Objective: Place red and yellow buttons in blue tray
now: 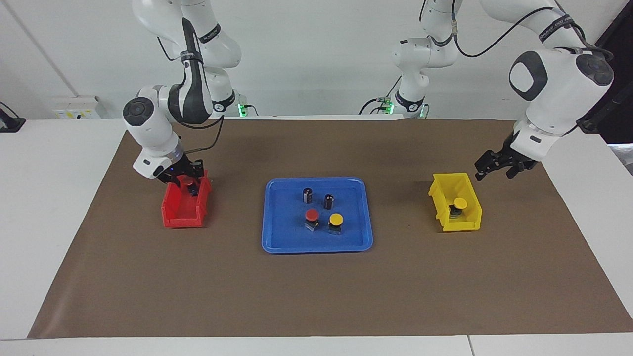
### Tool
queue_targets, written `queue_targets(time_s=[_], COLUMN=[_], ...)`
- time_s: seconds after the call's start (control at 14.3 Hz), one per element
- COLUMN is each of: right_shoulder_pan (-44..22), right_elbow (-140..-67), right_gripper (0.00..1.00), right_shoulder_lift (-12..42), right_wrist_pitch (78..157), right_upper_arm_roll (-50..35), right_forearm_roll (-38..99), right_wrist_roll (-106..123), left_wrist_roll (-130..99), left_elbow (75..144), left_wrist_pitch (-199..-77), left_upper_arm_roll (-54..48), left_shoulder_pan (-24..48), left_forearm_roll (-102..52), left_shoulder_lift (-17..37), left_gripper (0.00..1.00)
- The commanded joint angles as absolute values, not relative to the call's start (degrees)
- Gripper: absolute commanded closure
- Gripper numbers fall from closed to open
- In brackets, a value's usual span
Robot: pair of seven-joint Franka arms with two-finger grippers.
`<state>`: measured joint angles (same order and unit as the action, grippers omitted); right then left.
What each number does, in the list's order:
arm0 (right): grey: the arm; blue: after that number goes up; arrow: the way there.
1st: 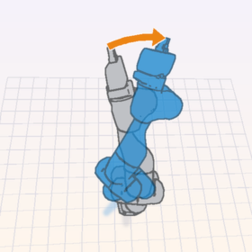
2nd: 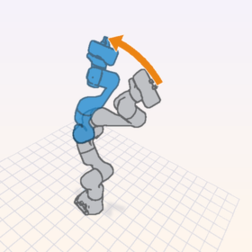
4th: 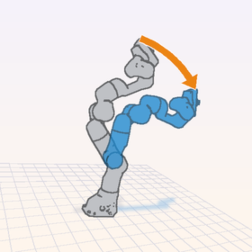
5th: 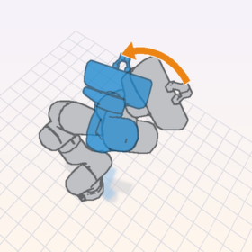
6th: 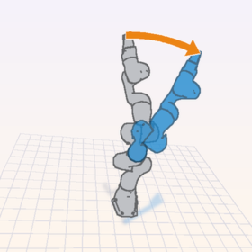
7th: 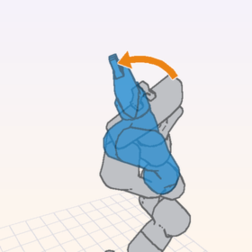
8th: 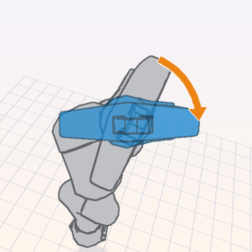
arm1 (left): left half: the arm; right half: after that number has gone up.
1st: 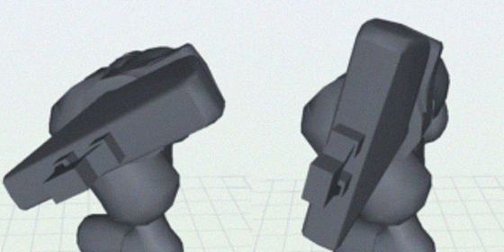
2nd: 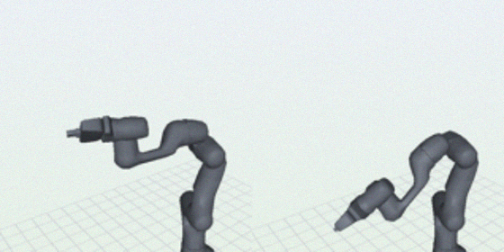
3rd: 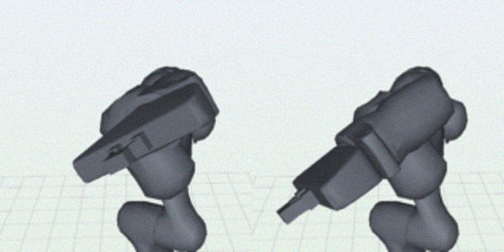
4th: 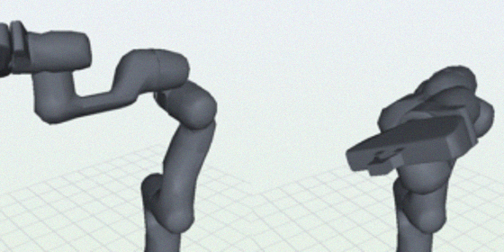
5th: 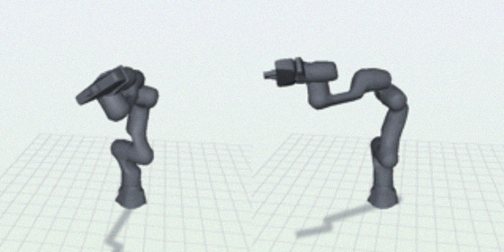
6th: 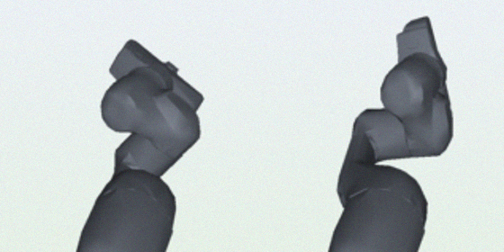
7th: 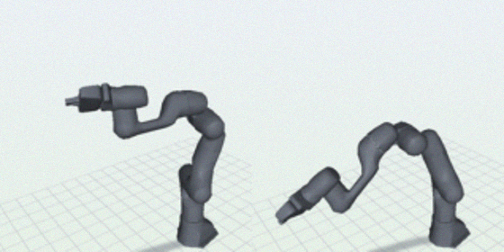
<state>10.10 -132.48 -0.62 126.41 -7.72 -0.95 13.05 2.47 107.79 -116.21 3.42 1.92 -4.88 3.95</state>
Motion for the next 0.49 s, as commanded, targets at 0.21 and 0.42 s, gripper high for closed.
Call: queue_targets(time_s=[0.21,0.42], right_shoulder_pan=[10.99,10.99], right_elbow=[-134.03,-131.07], right_gripper=[0.75,0.81], right_shoulder_lift=[-2.29,-1.50], right_wrist_pitch=[127.79,125.96], right_upper_arm_roll=[-8.00,-8.09], right_forearm_roll=[-0.18,-0.26], right_wrist_roll=[14.77,14.77], left_wrist_roll=[2.11,-2.63], left_elbow=[113.73,116.97], left_wrist_pitch=[-123.48,-125.84], left_upper_arm_roll=[2.64,2.64], left_shoulder_pan=[2.99,4.12], left_forearm_roll=[-5.62,-5.45], left_shoulder_lift=[5.10,5.10], left_gripper=[0.17,0.26])
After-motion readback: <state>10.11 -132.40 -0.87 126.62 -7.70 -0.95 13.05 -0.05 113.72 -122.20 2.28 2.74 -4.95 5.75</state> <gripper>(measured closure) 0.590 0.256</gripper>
